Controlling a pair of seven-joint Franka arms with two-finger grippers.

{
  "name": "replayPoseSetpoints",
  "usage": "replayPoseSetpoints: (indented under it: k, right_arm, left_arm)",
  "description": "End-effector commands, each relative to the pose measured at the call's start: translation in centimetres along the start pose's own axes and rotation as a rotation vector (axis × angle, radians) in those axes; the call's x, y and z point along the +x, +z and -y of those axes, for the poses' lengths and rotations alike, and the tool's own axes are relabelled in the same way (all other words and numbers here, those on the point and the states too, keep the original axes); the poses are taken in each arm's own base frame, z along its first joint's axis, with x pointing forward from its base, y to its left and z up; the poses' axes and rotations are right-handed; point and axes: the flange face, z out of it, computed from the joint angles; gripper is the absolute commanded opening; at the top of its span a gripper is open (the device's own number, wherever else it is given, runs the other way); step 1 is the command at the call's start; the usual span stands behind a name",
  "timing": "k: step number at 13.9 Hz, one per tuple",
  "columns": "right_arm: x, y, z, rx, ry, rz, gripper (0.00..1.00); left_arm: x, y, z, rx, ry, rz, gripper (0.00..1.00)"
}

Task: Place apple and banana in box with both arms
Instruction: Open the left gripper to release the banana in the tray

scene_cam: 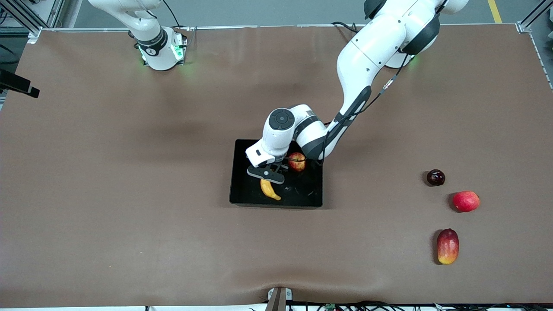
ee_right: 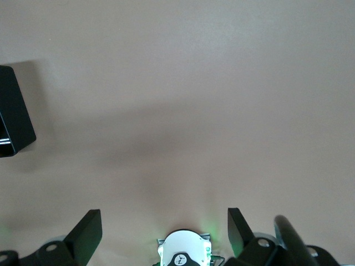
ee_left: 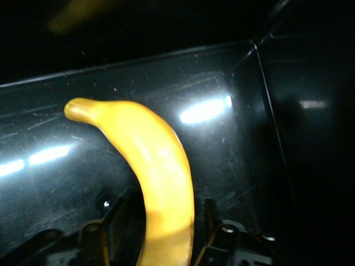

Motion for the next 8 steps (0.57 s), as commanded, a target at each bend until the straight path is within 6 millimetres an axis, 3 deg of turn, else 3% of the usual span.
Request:
replayPoseSetpoints:
  k: [1, 4, 6, 8]
  right_arm:
    - [-0.9, -0.2, -0.1, -0.001, -0.009, -0.010, 1.00]
    - [-0.9, -0.2, 0.1, -0.001, -0.012, -0.009, 1.00]
    - [-1.0, -0.3, 0.2, -0.001, -0.016, -0.019, 1.00]
    - [-1.2, -0.5, 0.4, 0.000, -0.019, -0.031, 1.00]
  left_arm:
    - [2.4, -4.6, 0.8, 0.027, -0.041, -0.040, 1.00]
    - [6.4, -13.4, 5.0, 0.073, -0.140, -0.037, 1.00]
    - [7.9, -18.6, 7.2, 0.097, -0.186, -0.041, 1.00]
    - [9.5, -24.0, 11.4, 0.141, -0.243, -0.053, 1.00]
